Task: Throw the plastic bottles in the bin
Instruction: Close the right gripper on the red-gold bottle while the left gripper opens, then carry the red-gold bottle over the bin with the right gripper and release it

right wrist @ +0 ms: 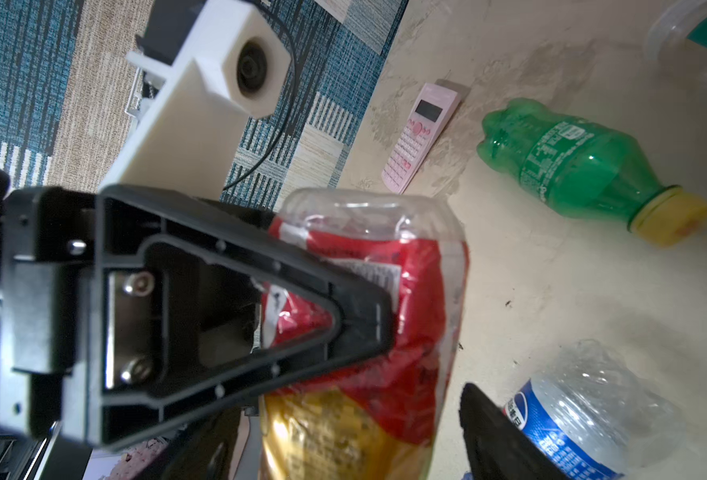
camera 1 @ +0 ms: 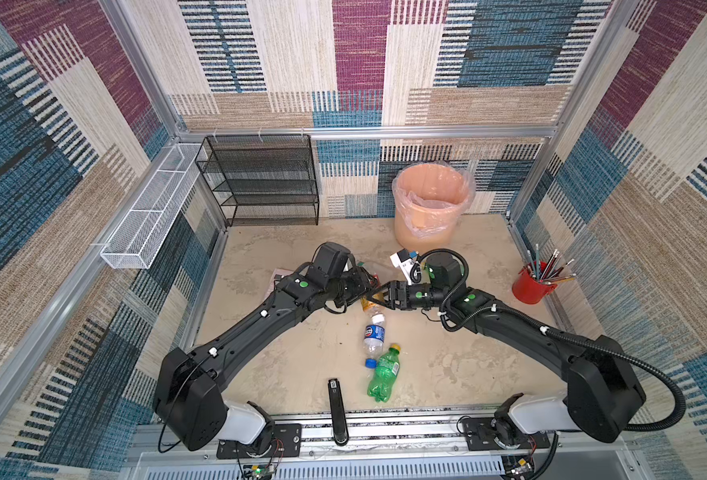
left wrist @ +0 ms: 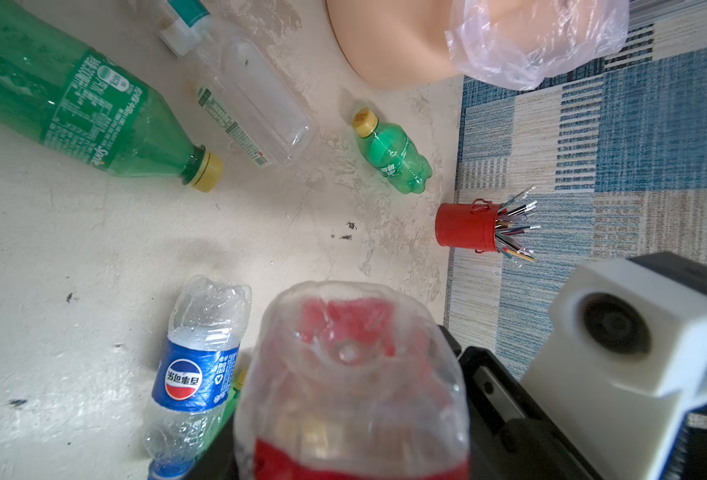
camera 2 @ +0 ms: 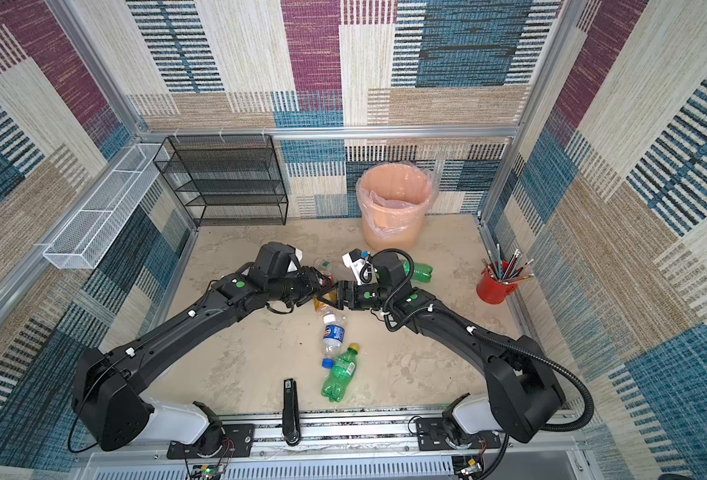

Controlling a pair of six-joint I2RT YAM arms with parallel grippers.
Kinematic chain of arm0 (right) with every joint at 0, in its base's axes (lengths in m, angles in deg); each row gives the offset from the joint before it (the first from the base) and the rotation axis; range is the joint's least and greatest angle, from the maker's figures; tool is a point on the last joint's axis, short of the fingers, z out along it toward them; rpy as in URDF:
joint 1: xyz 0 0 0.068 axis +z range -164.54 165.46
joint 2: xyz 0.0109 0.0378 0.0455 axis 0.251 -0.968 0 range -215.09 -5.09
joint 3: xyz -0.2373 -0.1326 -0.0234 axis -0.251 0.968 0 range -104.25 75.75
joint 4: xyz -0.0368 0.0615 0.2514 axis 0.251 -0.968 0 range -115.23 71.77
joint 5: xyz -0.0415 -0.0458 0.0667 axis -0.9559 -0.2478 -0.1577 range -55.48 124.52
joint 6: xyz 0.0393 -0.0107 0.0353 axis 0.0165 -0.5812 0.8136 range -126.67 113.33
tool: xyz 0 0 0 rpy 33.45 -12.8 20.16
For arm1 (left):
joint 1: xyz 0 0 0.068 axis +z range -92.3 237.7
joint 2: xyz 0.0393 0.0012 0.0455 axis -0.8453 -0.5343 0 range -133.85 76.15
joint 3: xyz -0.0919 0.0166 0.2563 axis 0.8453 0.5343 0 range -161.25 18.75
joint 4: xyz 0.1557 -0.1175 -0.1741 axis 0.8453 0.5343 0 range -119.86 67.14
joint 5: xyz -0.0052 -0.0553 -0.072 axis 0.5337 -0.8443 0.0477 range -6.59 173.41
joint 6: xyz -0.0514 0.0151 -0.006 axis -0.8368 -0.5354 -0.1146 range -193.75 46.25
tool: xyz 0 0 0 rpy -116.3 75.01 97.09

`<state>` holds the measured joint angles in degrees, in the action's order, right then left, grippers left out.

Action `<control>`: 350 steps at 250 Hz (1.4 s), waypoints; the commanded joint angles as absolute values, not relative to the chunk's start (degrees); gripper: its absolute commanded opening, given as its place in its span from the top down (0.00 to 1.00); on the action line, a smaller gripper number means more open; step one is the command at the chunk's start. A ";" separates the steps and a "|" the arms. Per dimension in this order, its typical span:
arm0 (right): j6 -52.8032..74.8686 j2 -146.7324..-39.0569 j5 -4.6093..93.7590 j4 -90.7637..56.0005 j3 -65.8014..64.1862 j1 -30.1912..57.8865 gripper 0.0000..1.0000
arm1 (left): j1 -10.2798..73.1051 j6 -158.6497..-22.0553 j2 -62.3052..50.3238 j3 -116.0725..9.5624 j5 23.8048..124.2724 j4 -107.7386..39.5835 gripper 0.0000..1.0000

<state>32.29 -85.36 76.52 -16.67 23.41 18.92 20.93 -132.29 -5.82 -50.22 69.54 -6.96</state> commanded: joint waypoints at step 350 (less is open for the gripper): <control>35.77 -56.09 45.76 -34.82 39.81 12.88 0.48 | 25.44 -127.67 12.19 -41.59 80.30 -4.31 0.04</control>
